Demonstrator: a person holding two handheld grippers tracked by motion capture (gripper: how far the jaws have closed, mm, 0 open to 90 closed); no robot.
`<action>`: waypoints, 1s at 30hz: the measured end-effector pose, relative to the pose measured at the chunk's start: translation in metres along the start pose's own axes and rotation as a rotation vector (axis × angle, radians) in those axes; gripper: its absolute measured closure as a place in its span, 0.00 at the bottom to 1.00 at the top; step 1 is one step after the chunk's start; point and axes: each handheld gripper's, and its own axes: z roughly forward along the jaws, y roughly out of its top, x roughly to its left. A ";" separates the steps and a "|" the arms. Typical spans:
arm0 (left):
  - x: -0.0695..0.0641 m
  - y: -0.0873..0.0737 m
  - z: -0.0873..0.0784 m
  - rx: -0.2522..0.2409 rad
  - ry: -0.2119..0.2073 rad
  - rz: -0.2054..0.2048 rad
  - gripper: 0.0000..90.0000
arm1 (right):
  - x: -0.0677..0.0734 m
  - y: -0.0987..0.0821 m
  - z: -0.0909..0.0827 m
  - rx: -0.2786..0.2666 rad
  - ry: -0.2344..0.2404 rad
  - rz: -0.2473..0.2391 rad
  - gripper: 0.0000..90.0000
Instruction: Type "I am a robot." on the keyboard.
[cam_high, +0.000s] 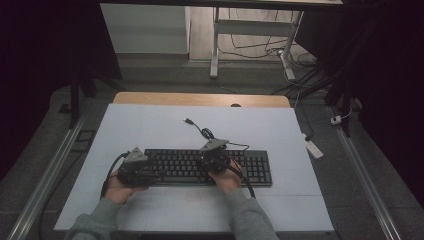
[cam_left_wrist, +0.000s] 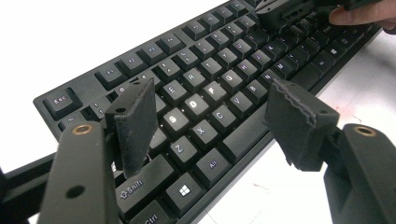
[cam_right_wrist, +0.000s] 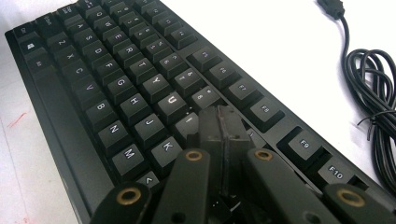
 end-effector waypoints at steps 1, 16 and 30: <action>0.000 0.000 0.000 0.001 0.001 0.001 0.38 | 0.000 0.000 0.000 0.003 0.000 -0.001 0.99; -0.001 0.000 0.000 -0.002 0.008 0.005 0.38 | -0.001 -0.002 -0.024 -0.059 0.010 0.004 0.99; -0.001 0.001 0.000 -0.012 0.034 -0.008 0.38 | -0.008 -0.037 -0.069 -0.102 0.013 0.031 0.76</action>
